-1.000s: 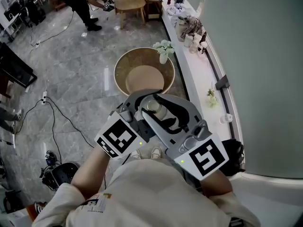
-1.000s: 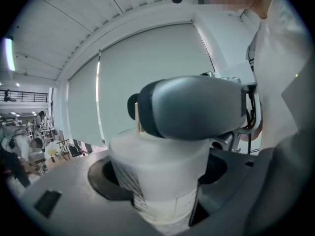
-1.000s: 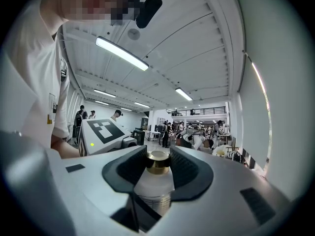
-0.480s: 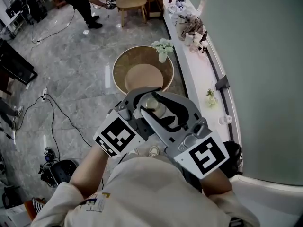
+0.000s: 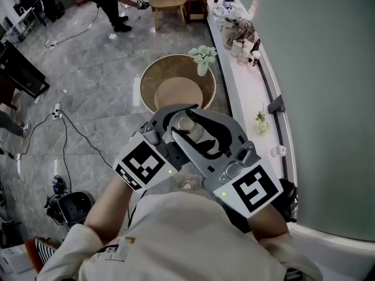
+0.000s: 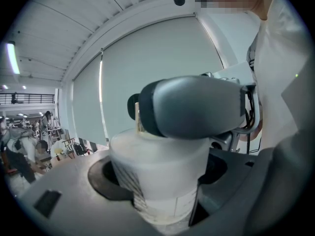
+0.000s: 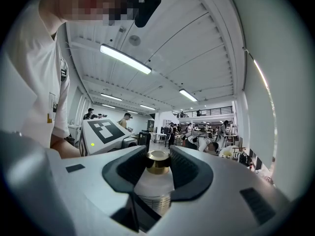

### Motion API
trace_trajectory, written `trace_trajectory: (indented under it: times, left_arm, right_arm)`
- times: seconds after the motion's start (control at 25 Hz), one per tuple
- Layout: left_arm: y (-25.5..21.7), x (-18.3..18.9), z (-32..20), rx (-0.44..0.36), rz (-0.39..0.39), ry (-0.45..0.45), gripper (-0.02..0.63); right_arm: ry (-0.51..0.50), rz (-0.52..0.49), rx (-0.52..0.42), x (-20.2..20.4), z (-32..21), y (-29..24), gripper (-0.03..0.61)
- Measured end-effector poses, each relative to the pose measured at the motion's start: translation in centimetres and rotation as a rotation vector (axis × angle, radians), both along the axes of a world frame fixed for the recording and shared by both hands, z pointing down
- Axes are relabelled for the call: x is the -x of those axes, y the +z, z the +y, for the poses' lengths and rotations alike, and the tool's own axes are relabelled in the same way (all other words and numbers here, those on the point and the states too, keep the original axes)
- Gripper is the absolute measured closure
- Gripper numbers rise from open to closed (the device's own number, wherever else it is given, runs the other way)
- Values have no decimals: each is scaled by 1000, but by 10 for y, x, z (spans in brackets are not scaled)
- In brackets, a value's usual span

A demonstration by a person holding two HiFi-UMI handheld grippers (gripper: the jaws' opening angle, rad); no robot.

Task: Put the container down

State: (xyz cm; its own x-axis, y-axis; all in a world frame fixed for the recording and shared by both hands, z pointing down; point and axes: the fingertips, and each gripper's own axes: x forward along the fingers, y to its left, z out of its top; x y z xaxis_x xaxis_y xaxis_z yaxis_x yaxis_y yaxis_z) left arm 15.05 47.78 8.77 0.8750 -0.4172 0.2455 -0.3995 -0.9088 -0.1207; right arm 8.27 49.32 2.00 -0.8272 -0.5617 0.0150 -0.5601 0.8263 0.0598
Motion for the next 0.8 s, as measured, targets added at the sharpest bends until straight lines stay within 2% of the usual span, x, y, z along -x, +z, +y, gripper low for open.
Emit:
trace_trajectory:
  times: [0.48, 0.8]
  left_arm:
    - [20, 7, -23, -20, -6, -2, 265]
    - [22, 24, -81, -16, -14, 16, 265]
  right_arm:
    - [-1, 2, -18, 7, -22, 20, 436]
    - [16, -6, -15, 24, -81, 21, 436]
